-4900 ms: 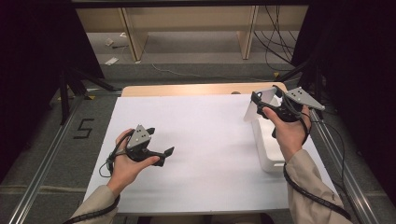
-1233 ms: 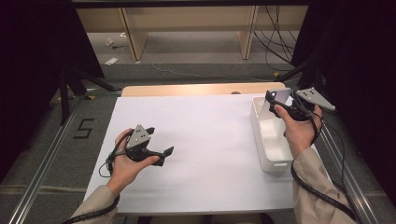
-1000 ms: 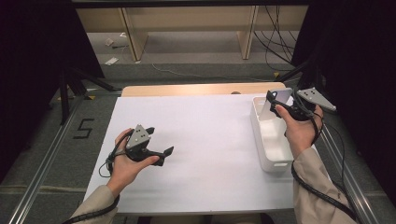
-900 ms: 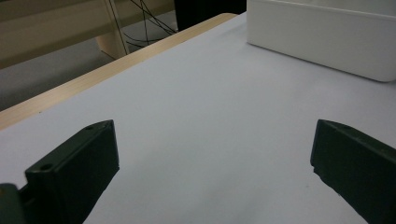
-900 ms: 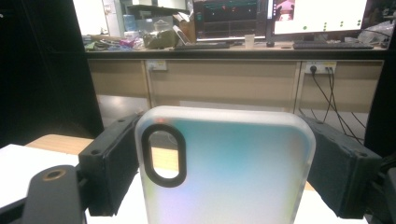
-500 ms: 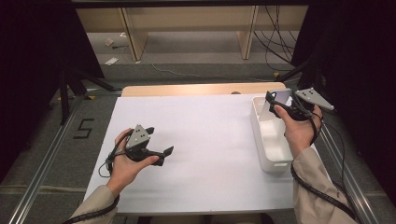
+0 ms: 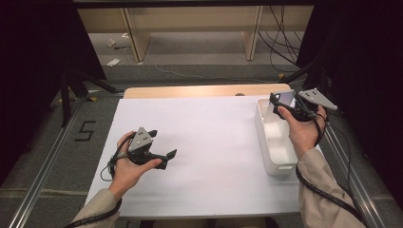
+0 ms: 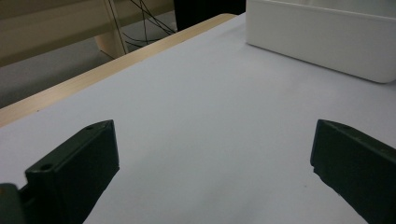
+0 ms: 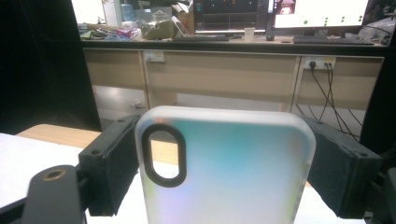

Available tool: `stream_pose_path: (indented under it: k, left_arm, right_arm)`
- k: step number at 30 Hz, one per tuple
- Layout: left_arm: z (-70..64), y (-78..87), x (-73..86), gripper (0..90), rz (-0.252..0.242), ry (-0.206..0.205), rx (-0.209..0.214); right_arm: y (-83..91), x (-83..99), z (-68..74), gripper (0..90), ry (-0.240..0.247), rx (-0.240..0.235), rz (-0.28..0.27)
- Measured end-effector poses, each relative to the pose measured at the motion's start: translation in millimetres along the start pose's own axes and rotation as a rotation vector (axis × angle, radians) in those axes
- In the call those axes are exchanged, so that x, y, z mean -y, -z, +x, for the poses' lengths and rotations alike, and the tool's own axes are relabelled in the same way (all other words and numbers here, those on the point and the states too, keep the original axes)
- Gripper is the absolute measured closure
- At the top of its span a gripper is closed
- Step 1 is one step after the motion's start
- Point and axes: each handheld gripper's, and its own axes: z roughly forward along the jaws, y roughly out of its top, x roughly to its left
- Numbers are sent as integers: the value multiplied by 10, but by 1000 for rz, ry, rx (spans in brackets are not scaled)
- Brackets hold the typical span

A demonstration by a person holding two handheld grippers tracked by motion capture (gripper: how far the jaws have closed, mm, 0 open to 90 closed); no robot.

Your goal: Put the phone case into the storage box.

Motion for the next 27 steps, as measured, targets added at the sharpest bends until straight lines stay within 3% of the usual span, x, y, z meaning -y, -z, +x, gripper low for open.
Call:
stream_pose_path:
  k: [27]
  left_arm:
    - [5, 5, -5, 5, 0, 0, -4]
  right_arm:
    - [-159, 49, -66, 185, -7, 9, 47]
